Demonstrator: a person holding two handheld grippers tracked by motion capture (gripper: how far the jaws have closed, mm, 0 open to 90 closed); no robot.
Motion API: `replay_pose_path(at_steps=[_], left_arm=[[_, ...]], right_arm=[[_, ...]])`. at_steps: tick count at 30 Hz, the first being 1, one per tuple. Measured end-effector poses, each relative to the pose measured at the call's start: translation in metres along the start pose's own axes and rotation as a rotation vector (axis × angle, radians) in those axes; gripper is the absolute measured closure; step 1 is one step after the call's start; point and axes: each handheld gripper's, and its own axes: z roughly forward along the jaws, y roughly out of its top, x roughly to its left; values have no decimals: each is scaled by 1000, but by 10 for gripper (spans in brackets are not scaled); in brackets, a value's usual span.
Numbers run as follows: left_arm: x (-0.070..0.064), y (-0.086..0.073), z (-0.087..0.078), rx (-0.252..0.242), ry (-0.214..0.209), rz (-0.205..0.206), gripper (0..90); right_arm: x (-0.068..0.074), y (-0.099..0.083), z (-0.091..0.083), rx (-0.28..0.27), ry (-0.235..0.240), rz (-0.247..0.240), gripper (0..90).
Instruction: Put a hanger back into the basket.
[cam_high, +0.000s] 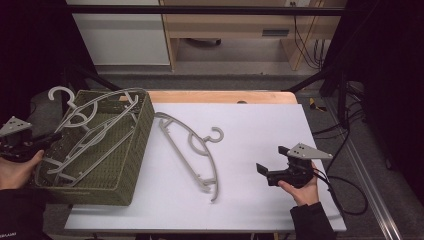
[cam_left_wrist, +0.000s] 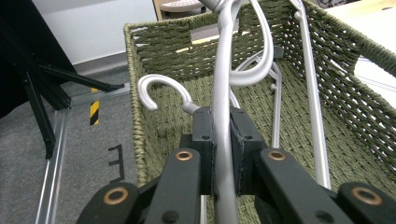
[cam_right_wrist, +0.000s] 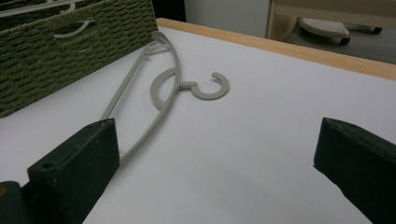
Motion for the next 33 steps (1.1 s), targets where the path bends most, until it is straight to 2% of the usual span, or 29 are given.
replay_pose_path(at_steps=[2,5,8,11,13,21,22,23,24,25,27,29,30,31,32,33], left_arm=[[1,-1,-2,-1,11,10,819],[-4,1,0,-1,4,18,819],[-8,0,8,33,10,35,819],[-9,-3,12,39,19,19,818],[-6,-9,15,53,8,-6,818],[-7,-12,32,245,53,5,810],[-8,-12,34,274,69,19,808],[-8,-12,34,274,69,19,806],[-12,-12,39,315,100,47,805],[-13,-12,41,324,114,56,805],[-15,-12,41,313,141,60,810],[-14,-12,37,259,151,65,814],[-14,-12,35,232,165,80,814],[-14,-12,35,232,165,80,815],[-16,-12,33,219,189,131,815],[-16,-13,33,220,183,129,816]], right_arm=[[-1,0,-1,-2,1,-6,7],[0,0,0,2,0,-3,7],[0,0,0,-1,2,-5,7],[0,0,-1,-3,4,-3,8],[0,0,0,-2,3,-4,8],[0,0,0,5,7,-5,8],[0,0,0,3,10,-2,9],[0,0,0,3,10,-2,9],[0,0,0,5,8,-6,9],[0,0,0,1,5,-1,9],[0,0,0,-1,6,-4,9],[0,0,0,0,5,-5,9],[0,0,0,1,6,-2,9],[0,0,0,1,6,-2,9],[0,0,0,3,11,-4,9],[0,0,0,4,9,-8,9]])
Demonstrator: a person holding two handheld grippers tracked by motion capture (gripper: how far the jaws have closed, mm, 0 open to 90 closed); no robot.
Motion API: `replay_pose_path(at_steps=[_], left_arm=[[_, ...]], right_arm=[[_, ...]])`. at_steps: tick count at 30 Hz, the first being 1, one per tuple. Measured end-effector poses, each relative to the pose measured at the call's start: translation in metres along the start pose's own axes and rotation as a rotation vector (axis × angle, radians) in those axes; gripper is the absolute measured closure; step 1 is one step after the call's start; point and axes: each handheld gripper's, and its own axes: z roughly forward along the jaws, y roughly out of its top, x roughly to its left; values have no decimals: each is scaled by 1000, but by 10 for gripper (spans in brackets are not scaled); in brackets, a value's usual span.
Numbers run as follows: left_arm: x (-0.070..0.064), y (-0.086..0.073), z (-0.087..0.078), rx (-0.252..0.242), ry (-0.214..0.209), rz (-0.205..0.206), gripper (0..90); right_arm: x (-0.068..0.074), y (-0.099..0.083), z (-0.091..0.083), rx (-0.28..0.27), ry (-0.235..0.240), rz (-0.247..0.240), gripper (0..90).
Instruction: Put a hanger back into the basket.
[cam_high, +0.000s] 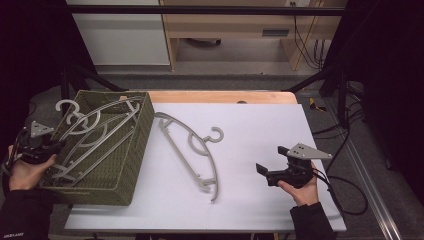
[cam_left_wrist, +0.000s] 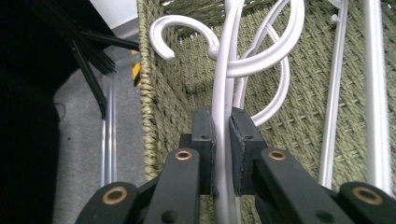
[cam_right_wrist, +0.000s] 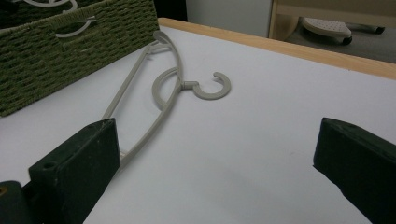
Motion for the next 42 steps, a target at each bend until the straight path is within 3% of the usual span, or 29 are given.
replay_pose_path(at_steps=[6,7,10,13,16,24,27,31,36,39,42], left_arm=[[-4,0,6,53,7,50,815],[-4,0,7,63,-49,33,811],[-3,1,11,96,-138,21,793],[-8,3,12,104,-147,54,721],[-7,5,8,72,-158,9,642],[-16,20,-13,-83,-205,-65,473],[-27,26,-20,-158,-230,-89,411],[-44,36,-30,-242,-281,-89,326],[-72,45,-42,-342,-373,-92,228],[-90,50,-47,-382,-425,-94,189],[-108,52,-51,-401,-445,-89,141]], right_arm=[[1,0,1,3,0,0,9],[1,0,1,2,0,1,9],[0,0,0,2,2,0,11],[0,0,0,2,4,-3,11],[0,0,-1,-1,2,3,12],[2,2,-1,-8,6,6,13],[2,3,-1,-12,6,0,13],[3,4,0,-16,8,0,13],[4,6,1,-14,10,-6,13],[6,8,3,-17,11,-6,13],[8,10,5,-16,13,-10,13]])
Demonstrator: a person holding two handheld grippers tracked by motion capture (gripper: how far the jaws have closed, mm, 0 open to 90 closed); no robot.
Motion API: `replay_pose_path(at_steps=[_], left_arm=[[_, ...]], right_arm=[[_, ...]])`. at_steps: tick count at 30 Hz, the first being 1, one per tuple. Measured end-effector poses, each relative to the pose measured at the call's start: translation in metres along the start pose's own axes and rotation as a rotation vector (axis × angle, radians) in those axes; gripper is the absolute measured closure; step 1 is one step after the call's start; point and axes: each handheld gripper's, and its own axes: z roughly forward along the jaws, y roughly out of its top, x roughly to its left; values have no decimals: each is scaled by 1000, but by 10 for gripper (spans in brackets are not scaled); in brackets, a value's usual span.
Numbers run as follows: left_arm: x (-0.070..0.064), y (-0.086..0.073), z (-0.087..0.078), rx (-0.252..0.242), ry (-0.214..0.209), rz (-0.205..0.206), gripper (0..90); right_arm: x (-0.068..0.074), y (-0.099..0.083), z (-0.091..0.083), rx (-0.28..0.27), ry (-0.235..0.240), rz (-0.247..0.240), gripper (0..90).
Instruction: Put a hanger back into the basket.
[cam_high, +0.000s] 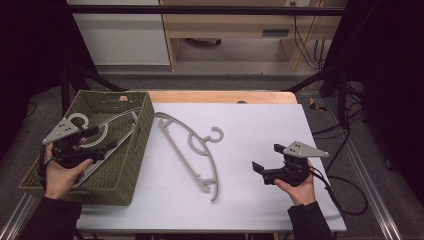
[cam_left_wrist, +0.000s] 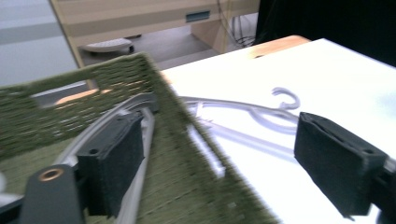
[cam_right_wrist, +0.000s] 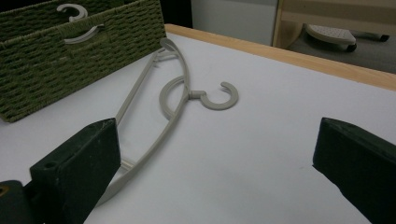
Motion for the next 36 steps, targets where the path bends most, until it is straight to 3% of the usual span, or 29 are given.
replay_pose_path(at_steps=[9,11,19,29,36], left_arm=[[-44,-12,12,-31,-69,20,113],[-53,-14,16,-18,-83,33,115],[-82,-22,26,-4,-117,80,109],[-93,-30,33,30,-138,95,109],[-99,-33,35,46,-136,96,111]], right_arm=[[9,8,13,-14,26,4,16],[12,10,17,-10,33,-2,17],[25,7,42,40,56,3,29],[33,-2,75,131,61,34,64],[42,-6,101,188,64,14,153]])
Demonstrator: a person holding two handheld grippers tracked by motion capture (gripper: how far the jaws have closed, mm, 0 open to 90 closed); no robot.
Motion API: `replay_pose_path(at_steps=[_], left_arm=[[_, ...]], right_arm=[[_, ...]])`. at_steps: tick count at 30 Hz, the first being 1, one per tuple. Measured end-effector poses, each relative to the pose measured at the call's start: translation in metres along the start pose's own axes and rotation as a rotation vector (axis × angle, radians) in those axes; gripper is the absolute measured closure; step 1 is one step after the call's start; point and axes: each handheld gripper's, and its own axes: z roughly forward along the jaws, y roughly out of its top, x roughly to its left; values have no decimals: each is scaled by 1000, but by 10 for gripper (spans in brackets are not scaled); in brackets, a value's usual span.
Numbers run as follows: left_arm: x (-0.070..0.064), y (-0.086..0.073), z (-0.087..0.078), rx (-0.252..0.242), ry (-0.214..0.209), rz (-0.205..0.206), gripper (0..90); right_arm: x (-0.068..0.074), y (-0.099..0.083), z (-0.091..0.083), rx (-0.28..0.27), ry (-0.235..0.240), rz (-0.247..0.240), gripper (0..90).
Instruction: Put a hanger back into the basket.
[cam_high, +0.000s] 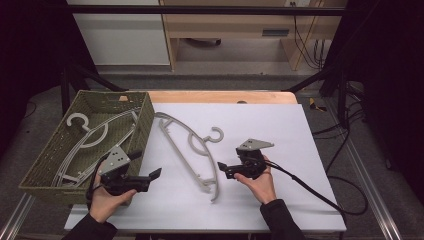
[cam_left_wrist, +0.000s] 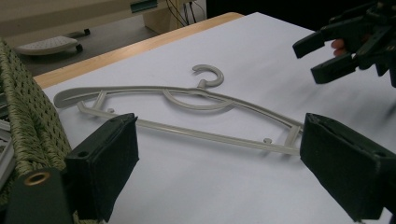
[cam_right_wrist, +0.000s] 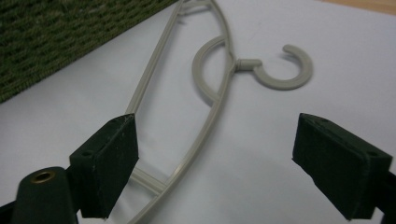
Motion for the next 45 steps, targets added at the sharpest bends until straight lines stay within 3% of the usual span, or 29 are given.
replay_pose_path(at_steps=[6,9,16,17,19,20,23,27,32,35,38,41,45], left_arm=[[-2,-2,3,15,-6,4,108],[-2,-2,3,17,-9,4,106],[-2,-1,-1,10,-14,6,106],[-2,0,-1,5,-15,3,106],[-2,0,-3,-2,-12,3,106],[-1,0,-3,-1,-13,4,106],[-1,0,-3,2,-14,0,107],[-2,0,-2,6,-18,2,107],[-2,0,-3,2,-16,2,108],[-2,0,-4,2,-18,2,111],[-4,0,-4,2,-19,8,110],[-4,0,-4,2,-20,7,109],[-5,0,-3,8,-21,8,109]], right_arm=[[10,-9,25,104,-20,-18,214],[12,-12,37,122,1,-5,285],[17,-16,56,190,-27,-27,441],[18,-16,57,195,-31,5,474],[17,-18,60,211,-34,-2,523],[18,-18,60,230,-36,21,547],[17,-19,60,237,-33,12,585],[17,-18,60,248,-11,42,685],[17,-15,57,282,-19,121,715],[14,-14,51,320,-67,96,736],[8,-15,45,337,-83,106,765],[-3,-19,35,346,-85,154,792],[-19,-26,19,352,-111,139,824]])
